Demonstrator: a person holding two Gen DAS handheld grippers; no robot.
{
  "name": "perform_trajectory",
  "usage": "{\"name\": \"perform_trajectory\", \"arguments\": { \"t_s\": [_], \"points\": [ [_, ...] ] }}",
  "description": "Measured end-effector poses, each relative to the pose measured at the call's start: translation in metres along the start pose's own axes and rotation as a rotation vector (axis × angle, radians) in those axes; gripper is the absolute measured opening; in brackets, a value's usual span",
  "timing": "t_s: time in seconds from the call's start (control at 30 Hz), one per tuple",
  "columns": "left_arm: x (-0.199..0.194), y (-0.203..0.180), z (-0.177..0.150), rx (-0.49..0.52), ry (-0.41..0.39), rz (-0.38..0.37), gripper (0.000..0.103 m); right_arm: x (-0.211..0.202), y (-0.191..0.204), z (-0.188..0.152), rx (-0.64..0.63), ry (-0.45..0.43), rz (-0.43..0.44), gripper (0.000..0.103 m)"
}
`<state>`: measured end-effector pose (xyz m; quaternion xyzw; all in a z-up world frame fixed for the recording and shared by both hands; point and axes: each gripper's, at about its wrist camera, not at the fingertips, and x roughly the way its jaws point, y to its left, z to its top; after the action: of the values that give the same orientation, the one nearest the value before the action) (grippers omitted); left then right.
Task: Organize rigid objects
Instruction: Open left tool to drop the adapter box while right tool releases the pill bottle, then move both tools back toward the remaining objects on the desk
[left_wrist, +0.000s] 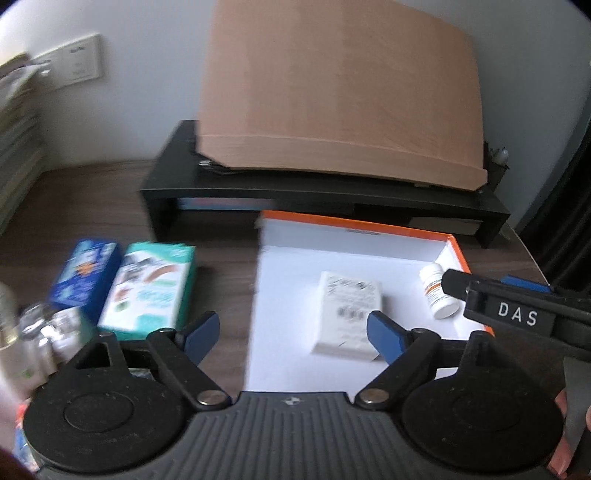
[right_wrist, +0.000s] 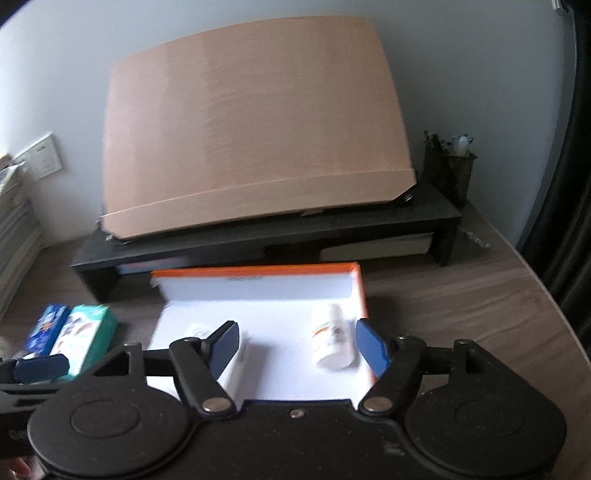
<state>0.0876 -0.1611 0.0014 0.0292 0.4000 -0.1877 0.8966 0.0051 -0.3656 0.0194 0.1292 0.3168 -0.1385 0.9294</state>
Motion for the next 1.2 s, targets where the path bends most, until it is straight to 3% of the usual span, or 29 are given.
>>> {"name": "perform_trajectory", "arguments": {
  "t_s": [0.4,0.8,0.97,1.2],
  "points": [
    [-0.059,0.091,-0.039,-0.118,-0.038,0.085,0.092,-0.027,0.086,-0.041,-0.098,0.045,0.098,0.084],
    [-0.086,0.188,-0.080,-0.219,-0.026,0.170,0.093,-0.040,0.173,-0.078,-0.198,0.080,0.188,0.084],
    [-0.084,0.206,-0.094,-0.211,0.005,0.156,0.093,-0.042,0.194,-0.090,-0.207,0.092,0.202,0.084],
    [-0.066,0.198,-0.101,-0.145,0.036,0.095,0.095,-0.038,0.201,-0.099,-0.198,0.113,0.187,0.084]
  ]
}}
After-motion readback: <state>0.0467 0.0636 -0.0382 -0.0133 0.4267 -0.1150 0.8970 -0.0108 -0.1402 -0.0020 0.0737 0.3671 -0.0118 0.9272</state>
